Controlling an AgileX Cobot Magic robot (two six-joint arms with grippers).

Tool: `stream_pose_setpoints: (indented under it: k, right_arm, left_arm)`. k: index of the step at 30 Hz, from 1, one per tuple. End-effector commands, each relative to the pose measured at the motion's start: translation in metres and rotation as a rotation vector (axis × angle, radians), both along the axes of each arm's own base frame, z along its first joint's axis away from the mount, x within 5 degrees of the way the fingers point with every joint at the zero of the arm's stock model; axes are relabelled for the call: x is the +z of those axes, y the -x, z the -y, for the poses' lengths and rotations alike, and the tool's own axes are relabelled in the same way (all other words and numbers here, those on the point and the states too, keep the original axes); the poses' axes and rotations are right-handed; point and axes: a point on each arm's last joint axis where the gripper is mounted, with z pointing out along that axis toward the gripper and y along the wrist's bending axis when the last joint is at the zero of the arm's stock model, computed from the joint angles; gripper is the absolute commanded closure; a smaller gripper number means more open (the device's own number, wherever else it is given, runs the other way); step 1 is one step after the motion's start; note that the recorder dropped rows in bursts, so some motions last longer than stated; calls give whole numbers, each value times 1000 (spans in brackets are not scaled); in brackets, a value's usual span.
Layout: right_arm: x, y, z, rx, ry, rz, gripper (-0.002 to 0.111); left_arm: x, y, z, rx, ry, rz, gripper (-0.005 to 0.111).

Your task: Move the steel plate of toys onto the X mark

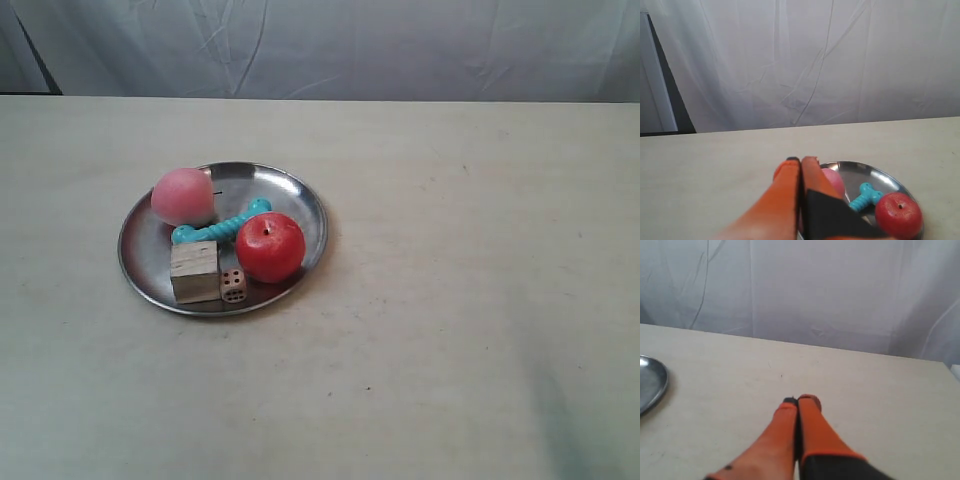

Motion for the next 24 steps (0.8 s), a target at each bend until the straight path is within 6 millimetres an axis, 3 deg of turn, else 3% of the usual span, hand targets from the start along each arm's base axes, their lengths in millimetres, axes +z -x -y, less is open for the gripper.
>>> stream_pose_setpoints:
  k: [1,6,16,18,24]
  right_arm:
    - [-36,-13,1,-13,-76,92,108]
    - [-54,-11,-1,2,-101,-66,108]
    - [-54,-11,-2,3,-101,-71,108]
    - [-54,-11,-2,3,-101,-71,108]
    - [-54,-11,-2,3,-101,-71,108]
  left_arm:
    - [-1,1,-1,3,-8,3,106]
    - [-1,1,-1,3,-9,0,106]
    - [-2,1,-1,2,-13,2,106]
    - [-4,-1,-3,24,-101,18,106]
    - [-54,-21,-1,43,-104,-11,106]
